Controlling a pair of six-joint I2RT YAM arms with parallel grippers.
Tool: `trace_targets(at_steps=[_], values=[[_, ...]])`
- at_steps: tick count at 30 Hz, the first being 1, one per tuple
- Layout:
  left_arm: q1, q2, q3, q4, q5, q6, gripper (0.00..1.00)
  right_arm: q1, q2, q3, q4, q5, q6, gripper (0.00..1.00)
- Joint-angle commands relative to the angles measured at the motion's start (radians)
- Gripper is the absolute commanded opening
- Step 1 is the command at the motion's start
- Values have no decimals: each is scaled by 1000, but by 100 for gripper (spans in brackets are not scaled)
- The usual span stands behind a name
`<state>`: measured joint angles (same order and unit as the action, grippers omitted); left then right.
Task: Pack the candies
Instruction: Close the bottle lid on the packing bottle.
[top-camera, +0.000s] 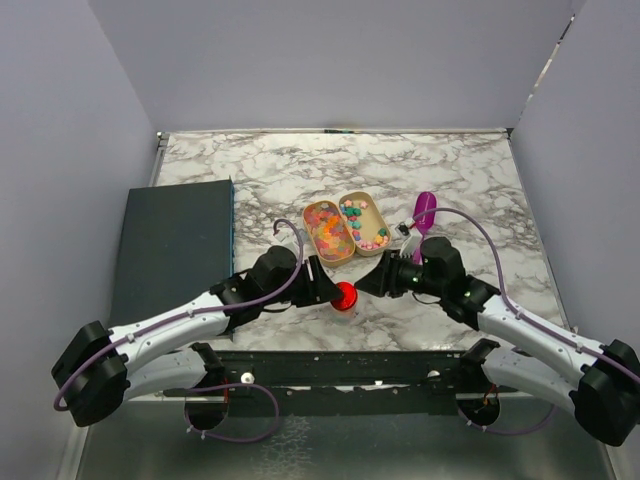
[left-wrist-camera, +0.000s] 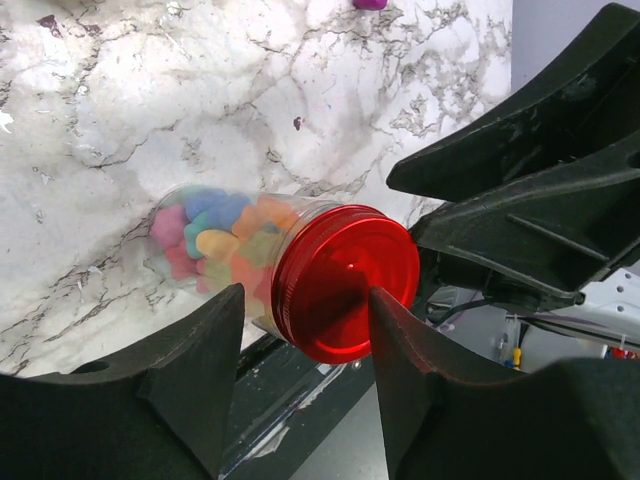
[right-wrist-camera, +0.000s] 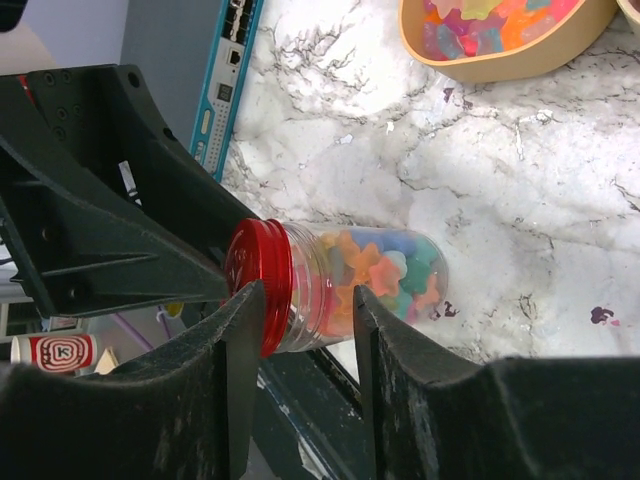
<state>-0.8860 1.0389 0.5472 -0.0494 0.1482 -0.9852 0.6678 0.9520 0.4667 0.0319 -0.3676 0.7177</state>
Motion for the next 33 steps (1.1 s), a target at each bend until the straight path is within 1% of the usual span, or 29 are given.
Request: trace_targets(at_steps=[1,19,28,33], values=[[-4,23,35,-7,-13,22,54,18,8,32,-30,51,-37,45],[-5,61,51,-7,-6,34,54,42,-57,29,-28,93,-43,47],[-5,64,54,-7,-6,33,54,64,-1,32,-30,66,-60,47],[-4,74,60,-8,-3,35,54,88,24,23,-72,102,-71,45]])
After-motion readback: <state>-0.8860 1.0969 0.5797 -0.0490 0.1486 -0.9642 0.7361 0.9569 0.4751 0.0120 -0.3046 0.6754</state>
